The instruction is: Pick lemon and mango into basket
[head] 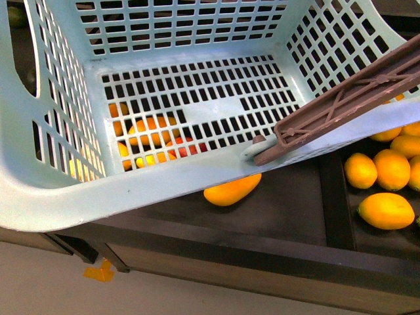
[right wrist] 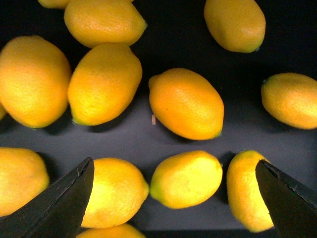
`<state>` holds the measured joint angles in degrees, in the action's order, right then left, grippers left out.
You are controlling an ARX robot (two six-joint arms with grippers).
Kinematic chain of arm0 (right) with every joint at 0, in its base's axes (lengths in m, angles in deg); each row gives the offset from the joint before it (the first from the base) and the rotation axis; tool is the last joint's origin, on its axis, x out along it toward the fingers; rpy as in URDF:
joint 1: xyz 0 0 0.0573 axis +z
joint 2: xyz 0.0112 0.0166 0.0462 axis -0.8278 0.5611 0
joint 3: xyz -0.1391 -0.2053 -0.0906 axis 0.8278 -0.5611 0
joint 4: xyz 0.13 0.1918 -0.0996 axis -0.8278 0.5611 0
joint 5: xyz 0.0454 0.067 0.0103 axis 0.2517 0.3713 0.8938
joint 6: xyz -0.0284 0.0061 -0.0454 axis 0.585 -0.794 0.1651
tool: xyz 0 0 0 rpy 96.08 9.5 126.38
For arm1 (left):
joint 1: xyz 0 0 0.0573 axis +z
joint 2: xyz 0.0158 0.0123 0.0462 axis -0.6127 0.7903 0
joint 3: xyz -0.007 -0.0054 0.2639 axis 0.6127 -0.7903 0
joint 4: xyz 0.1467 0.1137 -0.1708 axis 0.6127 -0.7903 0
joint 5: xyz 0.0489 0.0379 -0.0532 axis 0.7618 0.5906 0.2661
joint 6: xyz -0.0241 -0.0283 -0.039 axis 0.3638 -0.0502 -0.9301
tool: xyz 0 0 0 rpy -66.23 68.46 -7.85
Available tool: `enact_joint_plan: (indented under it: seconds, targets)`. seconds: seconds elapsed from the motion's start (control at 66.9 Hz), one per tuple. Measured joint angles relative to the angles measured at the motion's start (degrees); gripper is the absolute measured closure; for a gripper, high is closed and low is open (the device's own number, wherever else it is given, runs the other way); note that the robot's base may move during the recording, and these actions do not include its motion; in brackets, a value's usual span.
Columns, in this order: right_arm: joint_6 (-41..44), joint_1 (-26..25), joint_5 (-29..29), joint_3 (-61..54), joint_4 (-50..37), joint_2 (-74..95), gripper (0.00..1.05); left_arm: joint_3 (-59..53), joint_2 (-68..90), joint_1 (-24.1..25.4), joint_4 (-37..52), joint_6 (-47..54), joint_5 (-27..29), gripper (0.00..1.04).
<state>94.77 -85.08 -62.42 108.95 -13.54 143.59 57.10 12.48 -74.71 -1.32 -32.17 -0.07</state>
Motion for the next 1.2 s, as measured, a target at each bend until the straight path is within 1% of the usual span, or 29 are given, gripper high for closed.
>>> enact_joint_plan:
  seconds: [0.075,0.299,0.329,0.508,0.627,0.822,1.195]
  targets:
    - [5.60,-0.96,1.77,7.08,4.66,4.87,0.09,0.00,0.00,0.02,0.00,-0.02,0.02,0.90]
    - [15.91,-2.93,5.22,18.88,12.07,12.41,0.09,0.00,0.00,0.02,0.00,0.04,0.04,0.90]
    - [18.95,-3.26,5.86,21.27,14.05,14.23,0.09,0.00,0.00,0.00,0.00,0.04,0.02,0.90]
    - [29.07,-3.50,6.62,26.36,19.52,18.95,0.09,0.00,0.00,0.02,0.00,0.07,0.04,0.90]
    - [32.61,-3.41,6.43,29.35,21.03,21.49,0.09,0.00,0.00,0.02,0.00,0.07,0.07,0.90]
    - [34.23,-2.71,5.66,33.81,21.66,24.57,0.09,0.00,0.00,0.02,0.00,0.07,0.07,0.90]
    - [32.59,0.07,5.33,40.00,24.46,29.57,0.09,0.00,0.00,0.00,0.00,0.09,0.04,0.90]
